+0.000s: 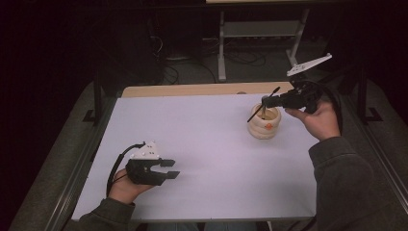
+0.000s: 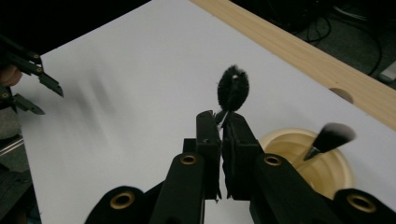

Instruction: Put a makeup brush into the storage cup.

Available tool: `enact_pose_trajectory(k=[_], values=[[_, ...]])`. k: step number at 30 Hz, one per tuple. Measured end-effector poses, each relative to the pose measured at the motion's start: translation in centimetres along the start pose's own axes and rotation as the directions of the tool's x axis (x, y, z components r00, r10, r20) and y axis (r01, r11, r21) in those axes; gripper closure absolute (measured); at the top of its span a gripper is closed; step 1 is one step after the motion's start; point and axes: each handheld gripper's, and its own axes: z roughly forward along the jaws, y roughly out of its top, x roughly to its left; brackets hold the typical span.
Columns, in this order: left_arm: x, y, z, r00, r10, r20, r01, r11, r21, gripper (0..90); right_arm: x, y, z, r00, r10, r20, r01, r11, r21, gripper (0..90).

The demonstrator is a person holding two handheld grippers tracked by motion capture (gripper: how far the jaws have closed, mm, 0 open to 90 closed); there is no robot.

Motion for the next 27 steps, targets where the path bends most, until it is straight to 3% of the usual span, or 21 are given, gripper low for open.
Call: enact_pose_trajectory(k=[13, 27], values=[[0.1, 0.0, -0.2, 1.0000, -0.002, -0.005, 0.002, 1.0000, -0.004, 54.4, -2.2, 0.0, -1.7, 0.9950, 0.075, 0.066, -0.074, 0.997, -0.020, 84.7], [0.2, 0.0, -0.3, 1.0000, -0.006, -0.007, 0.006, 0.9999, -0.011, 53.9, -4.8, -0.9, -2.6, 0.9771, 0.160, 0.140, -0.157, 0.987, -0.035, 84.7]])
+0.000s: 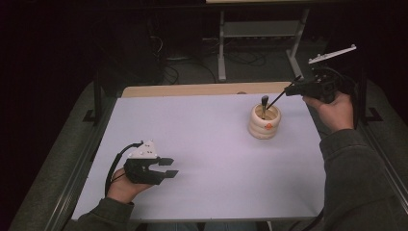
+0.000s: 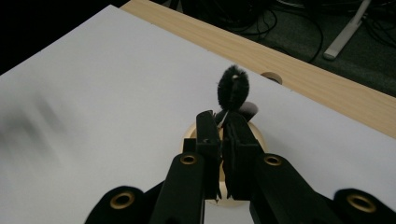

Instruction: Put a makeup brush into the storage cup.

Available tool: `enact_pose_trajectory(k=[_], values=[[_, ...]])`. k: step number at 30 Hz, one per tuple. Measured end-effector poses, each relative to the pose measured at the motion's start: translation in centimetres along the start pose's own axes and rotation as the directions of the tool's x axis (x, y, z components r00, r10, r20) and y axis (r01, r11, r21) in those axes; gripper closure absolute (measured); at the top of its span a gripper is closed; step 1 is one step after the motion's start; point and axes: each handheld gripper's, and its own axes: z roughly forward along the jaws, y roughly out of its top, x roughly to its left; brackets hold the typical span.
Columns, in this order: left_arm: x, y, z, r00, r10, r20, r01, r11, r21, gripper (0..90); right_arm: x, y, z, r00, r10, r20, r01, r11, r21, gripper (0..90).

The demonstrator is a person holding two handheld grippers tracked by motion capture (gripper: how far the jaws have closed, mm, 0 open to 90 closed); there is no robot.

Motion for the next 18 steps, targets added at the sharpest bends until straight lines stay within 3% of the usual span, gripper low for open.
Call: enact_pose_trajectory(k=[18], values=[[0.1, 0.0, -0.1, 1.0000, 0.002, -0.001, -0.002, 1.0000, 0.003, 53.1, -2.3, -1.7, 1.4, 0.9950, 0.084, 0.053, -0.085, 0.996, 0.017, 84.7]])
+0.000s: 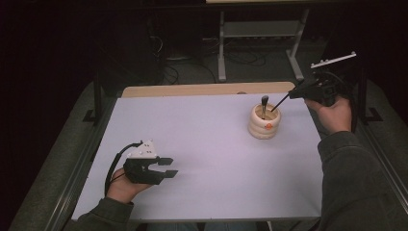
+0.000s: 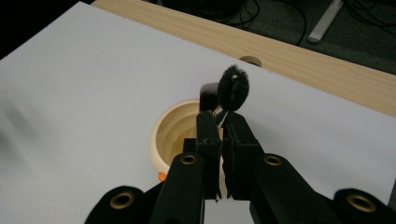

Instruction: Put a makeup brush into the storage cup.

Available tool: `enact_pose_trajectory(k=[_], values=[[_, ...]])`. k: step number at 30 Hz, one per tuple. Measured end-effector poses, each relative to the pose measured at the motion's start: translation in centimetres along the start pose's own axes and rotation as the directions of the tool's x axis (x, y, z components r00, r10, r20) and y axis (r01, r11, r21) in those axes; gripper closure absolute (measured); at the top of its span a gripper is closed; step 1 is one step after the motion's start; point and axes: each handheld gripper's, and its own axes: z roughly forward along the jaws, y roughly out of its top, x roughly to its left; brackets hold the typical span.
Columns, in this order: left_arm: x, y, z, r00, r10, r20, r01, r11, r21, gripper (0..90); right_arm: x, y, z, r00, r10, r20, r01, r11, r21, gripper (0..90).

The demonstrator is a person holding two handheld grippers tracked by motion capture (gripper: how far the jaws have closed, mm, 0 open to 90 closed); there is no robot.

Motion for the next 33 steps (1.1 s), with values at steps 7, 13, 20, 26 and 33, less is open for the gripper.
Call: enact_pose_trajectory(k=[7, 13, 20, 26, 33], values=[[0.0, 0.0, 0.0, 1.0000, 0.002, 0.000, -0.002, 1.0000, 0.001, 52.7, -0.5, -0.7, 0.5, 0.9999, 0.015, 0.003, -0.015, 1.000, 0.003, 84.7], [0.0, 0.0, 0.1, 1.0000, 0.002, -0.002, -0.002, 1.0000, 0.003, 51.9, -0.7, -1.2, 1.2, 0.9994, 0.033, -0.004, -0.033, 0.999, 0.002, 84.7], [-0.1, 0.0, 0.2, 1.0000, -0.001, -0.003, 0.001, 1.0000, 0.008, 50.0, -0.8, -2.0, 2.4, 0.9986, 0.052, -0.013, -0.052, 0.999, 0.005, 84.7], [-0.1, 0.0, 0.2, 1.0000, -0.002, -0.003, 0.002, 0.9999, 0.010, 49.5, -0.7, -2.2, 3.0, 0.9979, 0.062, -0.019, -0.062, 0.998, 0.004, 84.7], [0.1, -0.2, 0.2, 1.0000, -0.006, -0.002, 0.006, 0.9999, 0.012, 49.1, -0.6, -2.4, 3.6, 0.9979, 0.061, -0.020, -0.061, 0.998, 0.010, 84.6]])
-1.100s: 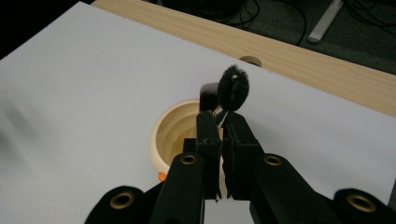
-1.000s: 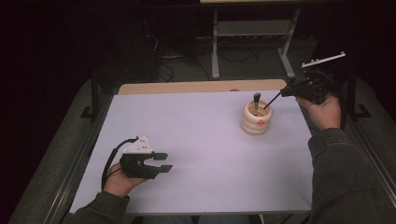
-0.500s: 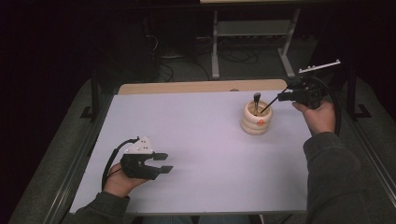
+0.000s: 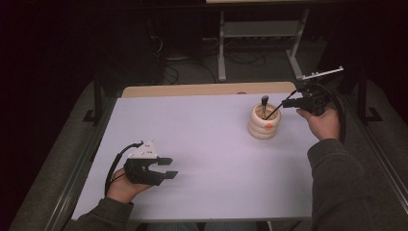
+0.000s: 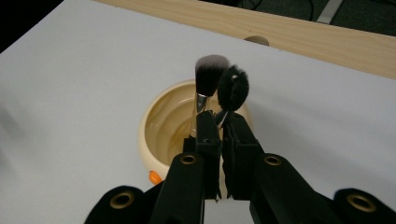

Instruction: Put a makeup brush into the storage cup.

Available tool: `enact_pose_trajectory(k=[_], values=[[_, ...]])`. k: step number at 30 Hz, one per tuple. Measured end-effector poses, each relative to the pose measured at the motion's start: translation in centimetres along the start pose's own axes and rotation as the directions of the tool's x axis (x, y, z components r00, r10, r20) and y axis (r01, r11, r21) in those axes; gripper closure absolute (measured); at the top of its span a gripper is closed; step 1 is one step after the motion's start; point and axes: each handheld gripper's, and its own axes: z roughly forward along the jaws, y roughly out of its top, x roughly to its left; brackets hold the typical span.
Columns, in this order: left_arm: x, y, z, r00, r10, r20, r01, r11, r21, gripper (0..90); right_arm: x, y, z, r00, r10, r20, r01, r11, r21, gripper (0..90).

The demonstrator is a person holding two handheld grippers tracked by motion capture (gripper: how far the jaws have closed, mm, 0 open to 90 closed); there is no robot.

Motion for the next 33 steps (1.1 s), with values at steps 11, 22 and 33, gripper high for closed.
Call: enact_pose_trajectory(k=[11, 22, 33], values=[[0.0, 0.0, 0.0, 1.0000, -0.001, -0.004, 0.001, 1.0000, 0.001, 48.4, 0.1, -0.4, 0.7, 0.9999, 0.009, -0.010, -0.009, 1.000, 0.000, 84.5], [0.1, -0.2, -0.1, 0.9998, -0.016, -0.010, 0.016, 0.9998, -0.006, 47.9, 0.3, -0.8, 1.4, 1.0000, 0.004, 0.002, -0.004, 1.000, -0.015, 73.9], [0.4, -0.2, -0.2, 0.9995, -0.024, -0.021, 0.024, 0.9997, -0.007, 45.4, 0.1, -3.3, 0.4, 0.9997, 0.024, 0.003, -0.024, 0.997, -0.080, 55.5]])
